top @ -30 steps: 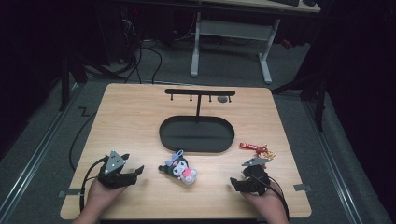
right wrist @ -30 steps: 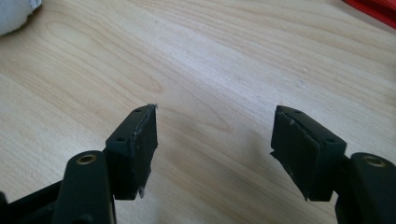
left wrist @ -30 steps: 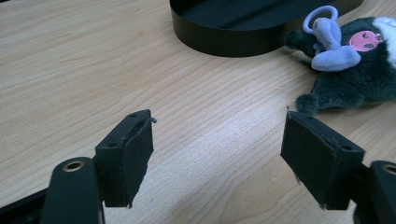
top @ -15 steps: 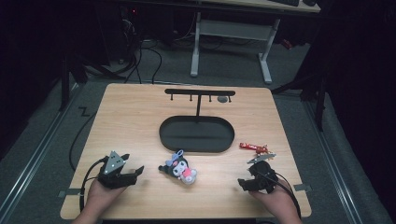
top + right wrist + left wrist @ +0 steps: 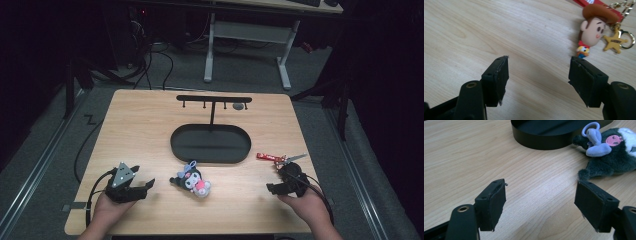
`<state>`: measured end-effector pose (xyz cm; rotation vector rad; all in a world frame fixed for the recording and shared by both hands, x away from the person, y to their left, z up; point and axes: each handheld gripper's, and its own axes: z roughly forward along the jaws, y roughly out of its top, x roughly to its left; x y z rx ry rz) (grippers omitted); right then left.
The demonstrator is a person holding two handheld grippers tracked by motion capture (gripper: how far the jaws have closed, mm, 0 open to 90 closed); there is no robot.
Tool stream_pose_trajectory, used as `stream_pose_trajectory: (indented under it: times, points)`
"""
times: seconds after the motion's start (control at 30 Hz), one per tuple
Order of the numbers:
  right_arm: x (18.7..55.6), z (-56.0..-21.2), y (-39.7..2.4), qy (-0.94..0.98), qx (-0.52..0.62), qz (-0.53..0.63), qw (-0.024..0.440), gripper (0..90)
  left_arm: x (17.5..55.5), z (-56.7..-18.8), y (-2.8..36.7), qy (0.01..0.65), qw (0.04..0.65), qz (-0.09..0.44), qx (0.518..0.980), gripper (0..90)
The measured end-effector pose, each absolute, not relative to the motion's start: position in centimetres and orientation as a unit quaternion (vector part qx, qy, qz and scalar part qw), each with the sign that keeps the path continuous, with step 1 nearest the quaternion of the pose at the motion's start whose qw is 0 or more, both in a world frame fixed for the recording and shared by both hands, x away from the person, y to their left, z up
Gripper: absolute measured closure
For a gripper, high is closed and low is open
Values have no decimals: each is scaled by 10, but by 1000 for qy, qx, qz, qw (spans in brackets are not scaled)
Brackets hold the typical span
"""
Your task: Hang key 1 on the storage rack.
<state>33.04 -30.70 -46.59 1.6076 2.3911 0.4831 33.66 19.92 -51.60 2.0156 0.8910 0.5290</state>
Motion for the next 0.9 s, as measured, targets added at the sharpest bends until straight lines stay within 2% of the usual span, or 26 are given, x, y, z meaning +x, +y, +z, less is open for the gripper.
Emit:
stream_pose_trajectory:
  times: [0.53, 0.9]
  points:
    - [364, -459, -320, 801, 572, 152, 90, 396, 338, -517, 194, 347, 419, 210, 812, 253]
    - [378, -466, -322, 790, 590, 149, 75, 388, 336, -516, 193, 343, 421, 213, 812, 253]
